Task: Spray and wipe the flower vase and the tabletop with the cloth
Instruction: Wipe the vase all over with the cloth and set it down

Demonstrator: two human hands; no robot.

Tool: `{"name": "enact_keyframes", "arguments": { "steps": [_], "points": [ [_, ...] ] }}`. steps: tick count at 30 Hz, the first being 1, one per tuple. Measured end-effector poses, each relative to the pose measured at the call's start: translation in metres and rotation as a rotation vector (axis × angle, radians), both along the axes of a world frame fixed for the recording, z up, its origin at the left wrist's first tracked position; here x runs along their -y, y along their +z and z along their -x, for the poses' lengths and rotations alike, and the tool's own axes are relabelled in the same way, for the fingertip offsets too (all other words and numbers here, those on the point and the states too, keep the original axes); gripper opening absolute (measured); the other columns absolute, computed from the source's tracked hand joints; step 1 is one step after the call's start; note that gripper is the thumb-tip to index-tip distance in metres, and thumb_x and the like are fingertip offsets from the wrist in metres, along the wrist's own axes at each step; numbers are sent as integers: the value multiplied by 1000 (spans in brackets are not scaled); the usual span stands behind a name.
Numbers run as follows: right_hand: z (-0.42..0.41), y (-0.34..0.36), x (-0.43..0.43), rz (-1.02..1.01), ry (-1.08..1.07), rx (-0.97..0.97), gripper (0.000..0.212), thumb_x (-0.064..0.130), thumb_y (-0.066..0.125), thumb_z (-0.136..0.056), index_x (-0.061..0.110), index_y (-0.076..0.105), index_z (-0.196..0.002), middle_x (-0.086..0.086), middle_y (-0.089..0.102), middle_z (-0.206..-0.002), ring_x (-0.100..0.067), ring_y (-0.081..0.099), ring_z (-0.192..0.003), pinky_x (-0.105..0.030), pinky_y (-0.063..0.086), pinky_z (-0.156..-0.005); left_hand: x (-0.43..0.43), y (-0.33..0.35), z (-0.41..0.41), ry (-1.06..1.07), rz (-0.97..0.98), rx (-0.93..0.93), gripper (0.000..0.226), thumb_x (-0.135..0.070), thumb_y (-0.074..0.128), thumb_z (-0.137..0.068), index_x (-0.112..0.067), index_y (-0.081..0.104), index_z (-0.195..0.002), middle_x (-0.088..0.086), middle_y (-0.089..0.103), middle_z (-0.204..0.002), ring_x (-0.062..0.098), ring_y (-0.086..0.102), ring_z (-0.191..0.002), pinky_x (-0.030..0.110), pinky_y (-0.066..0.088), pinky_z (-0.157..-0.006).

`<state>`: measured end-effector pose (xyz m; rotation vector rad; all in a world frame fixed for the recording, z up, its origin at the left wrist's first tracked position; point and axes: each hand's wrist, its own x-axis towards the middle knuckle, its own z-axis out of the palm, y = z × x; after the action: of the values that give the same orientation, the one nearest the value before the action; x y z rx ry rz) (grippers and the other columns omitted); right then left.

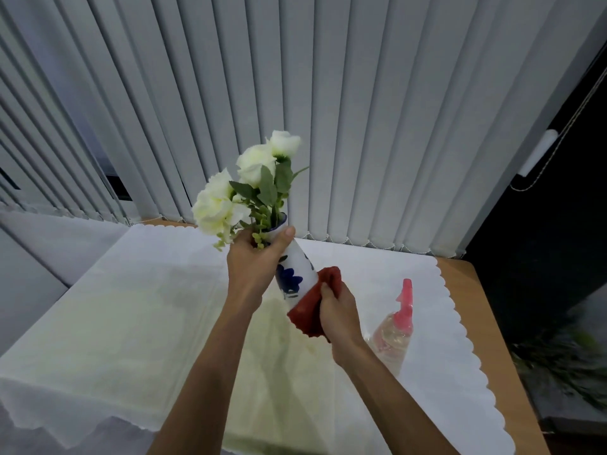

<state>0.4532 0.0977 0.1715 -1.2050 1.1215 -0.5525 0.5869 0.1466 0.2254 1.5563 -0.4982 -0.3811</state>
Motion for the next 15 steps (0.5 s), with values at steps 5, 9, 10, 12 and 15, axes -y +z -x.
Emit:
{"name": "enact_keyframes", "arguments": {
  "steps": [5, 9, 10, 12, 15],
  "points": [
    [-13, 40, 11, 260, 226, 91, 33, 34, 47, -106, 47, 56, -135, 24, 66, -106, 6, 63, -96, -14, 47, -74, 1, -8, 6, -148, 41, 40, 36, -29, 81, -83, -17, 71, -116, -1, 77, -109, 15, 72, -104, 41, 58, -92],
    [-11, 24, 22, 172, 182, 19, 20, 43, 45, -104, 51, 62, -109, 26, 68, -100, 7, 62, -93, -18, 46, -73, -5, -9, 0, -249, 118, -50, 32, -23, 81, -81, -19, 74, -112, 9, 77, -114, 28, 71, -110, 55, 55, -98],
    [-6, 17, 24, 126, 196, -48, 21, 46, 44, -103, 45, 65, -101, 16, 71, -100, -2, 65, -92, -23, 47, -71, -7, -10, -1, -256, 110, -49, 34, -24, 82, -80, -19, 74, -113, 8, 76, -116, 29, 71, -111, 55, 55, -98],
    [-2, 13, 26, 36, 235, -122, 26, 45, 44, -102, 35, 66, -93, 0, 73, -106, -15, 67, -91, -29, 49, -72, -10, -11, 0, -275, 101, -55, 47, -28, 84, -77, -14, 71, -120, 9, 75, -119, 29, 69, -113, 55, 55, -98],
    [-10, 31, 23, 85, 251, 40, 23, 39, 43, -107, 40, 66, -103, 12, 71, -106, -3, 64, -95, -25, 49, -81, -10, -17, 4, -293, 94, -46, 49, -24, 83, -79, -10, 68, -124, 9, 75, -118, 27, 70, -112, 46, 58, -95]
  ]
}}
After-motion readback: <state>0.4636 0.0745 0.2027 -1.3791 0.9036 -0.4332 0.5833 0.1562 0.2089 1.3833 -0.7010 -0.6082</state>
